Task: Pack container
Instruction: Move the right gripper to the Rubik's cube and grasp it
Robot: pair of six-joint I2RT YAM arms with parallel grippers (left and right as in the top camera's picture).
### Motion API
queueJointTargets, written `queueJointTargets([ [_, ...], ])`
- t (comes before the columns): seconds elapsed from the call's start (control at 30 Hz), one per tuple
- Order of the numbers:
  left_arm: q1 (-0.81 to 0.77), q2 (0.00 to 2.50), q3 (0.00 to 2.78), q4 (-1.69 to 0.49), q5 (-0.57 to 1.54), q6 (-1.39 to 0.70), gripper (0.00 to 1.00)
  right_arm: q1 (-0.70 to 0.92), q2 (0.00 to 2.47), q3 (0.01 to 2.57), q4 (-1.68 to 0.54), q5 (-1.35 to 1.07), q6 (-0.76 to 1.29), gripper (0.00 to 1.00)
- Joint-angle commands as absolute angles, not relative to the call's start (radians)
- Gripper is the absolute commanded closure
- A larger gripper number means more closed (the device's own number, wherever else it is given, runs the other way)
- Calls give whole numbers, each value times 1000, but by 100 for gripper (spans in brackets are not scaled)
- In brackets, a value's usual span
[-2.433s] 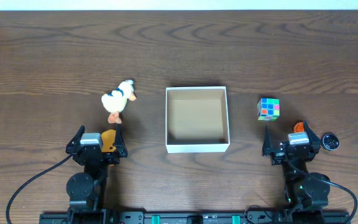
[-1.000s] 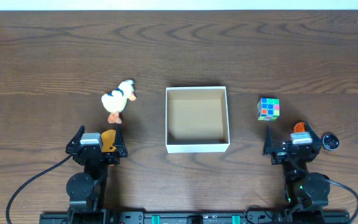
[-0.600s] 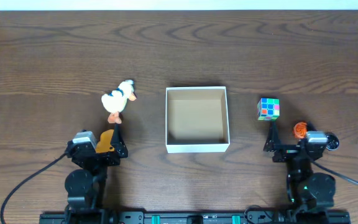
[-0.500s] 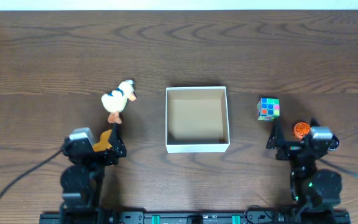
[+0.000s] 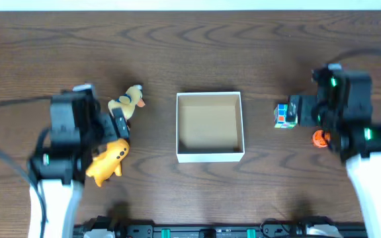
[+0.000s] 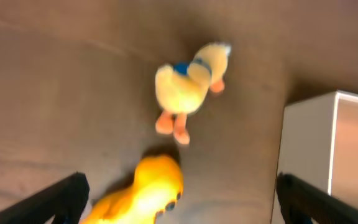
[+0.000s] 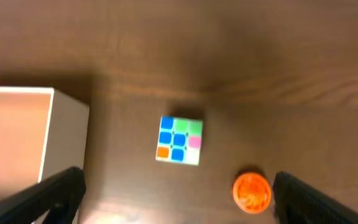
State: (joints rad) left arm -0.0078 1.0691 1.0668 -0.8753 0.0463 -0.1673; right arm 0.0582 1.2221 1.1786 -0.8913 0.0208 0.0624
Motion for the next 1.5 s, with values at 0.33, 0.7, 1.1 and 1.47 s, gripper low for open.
queueJointTargets([
  [0.33,-10,1265,1169,-941,45,-150,2,52,1578,1254,-915,29,252,1],
  [0.7,-10,1267,1169,-941,45,-150,2,35,1761,1254,-821,34,254,1],
  [1.1,-10,1267,1169,-940,45,-150,2,20,1858,1254,-791,-6,208,1],
  [1.47,-10,1267,1169,-942,45,-150,2,20,1859,1253,-825,-16,94,6],
])
